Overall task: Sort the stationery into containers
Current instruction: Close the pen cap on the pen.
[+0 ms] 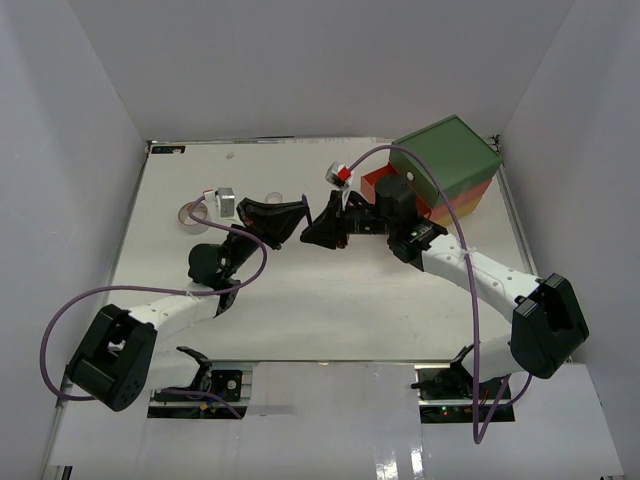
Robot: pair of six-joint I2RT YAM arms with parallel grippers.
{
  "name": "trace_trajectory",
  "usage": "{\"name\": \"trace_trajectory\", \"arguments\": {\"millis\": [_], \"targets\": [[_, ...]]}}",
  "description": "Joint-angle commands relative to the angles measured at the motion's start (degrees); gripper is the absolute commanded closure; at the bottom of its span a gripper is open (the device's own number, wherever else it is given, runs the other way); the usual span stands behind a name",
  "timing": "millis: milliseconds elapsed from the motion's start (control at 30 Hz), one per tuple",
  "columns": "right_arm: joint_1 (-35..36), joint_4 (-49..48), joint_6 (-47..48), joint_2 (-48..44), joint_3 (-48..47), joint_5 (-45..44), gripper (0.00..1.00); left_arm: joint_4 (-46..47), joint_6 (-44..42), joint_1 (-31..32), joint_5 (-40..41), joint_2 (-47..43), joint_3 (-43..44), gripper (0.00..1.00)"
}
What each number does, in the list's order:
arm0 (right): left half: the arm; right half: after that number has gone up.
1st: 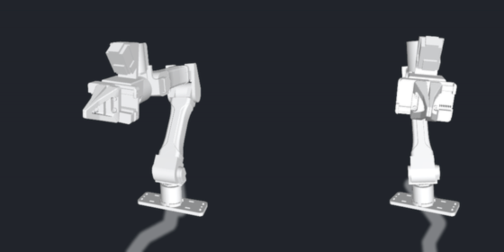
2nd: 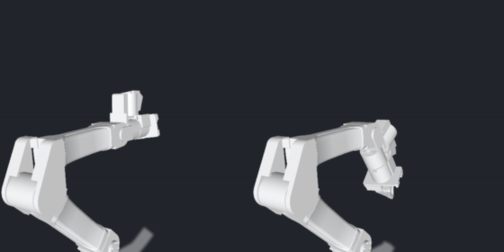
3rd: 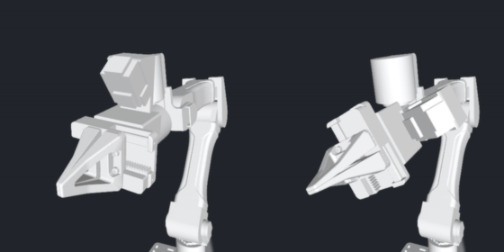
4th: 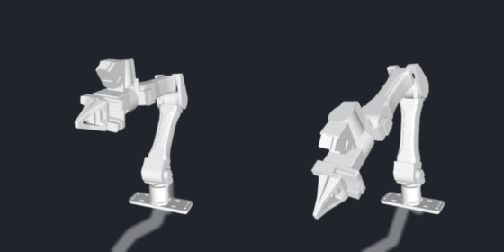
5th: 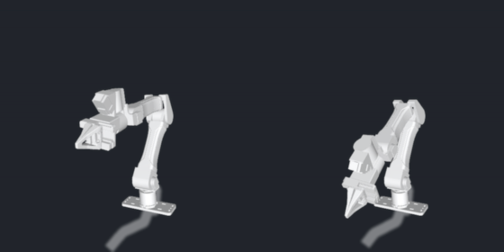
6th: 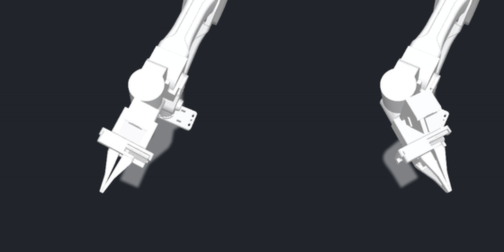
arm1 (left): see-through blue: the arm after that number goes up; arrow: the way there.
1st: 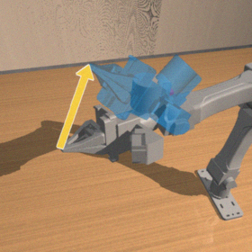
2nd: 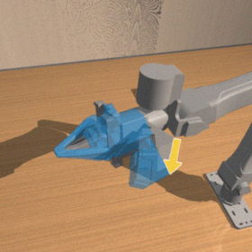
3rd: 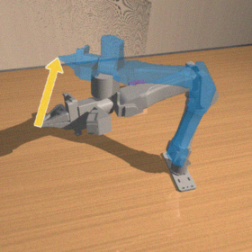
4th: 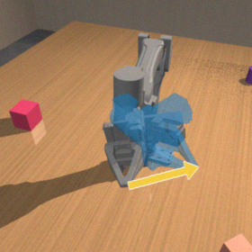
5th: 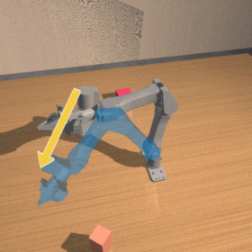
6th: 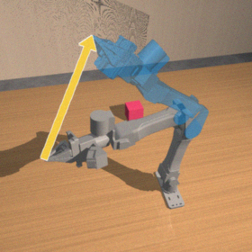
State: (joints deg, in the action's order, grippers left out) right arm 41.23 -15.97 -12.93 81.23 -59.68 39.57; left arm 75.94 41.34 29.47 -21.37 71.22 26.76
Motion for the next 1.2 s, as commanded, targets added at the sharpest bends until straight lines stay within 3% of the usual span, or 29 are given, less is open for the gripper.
{"name": "trace_trajectory", "arguments": {"millis": [0, 667, 933, 1167], "targets": [[0.25, -0.91, 0.10, -1.25, 0.09, 1.30, 0.75, 14.23, -0.83, 0.15, 0.54, -1.70, 1.98, 1.00], [0.25, -2.67, -0.52, -1.08, -3.95, 0.68, 0.70, 15.90, 0.41, 0.15, -0.61, -0.64, -0.05, 1.00], [0.25, -3.28, -0.78, -0.37, -3.86, 0.77, 0.79, 16.69, 0.85, 0.15, -1.05, 0.06, 0.04, 1.00], [0.25, -4.69, -1.05, -0.72, -3.34, 0.42, 0.79, 17.49, 1.37, 0.15, -1.05, 0.15, -1.10, 1.00]]}}
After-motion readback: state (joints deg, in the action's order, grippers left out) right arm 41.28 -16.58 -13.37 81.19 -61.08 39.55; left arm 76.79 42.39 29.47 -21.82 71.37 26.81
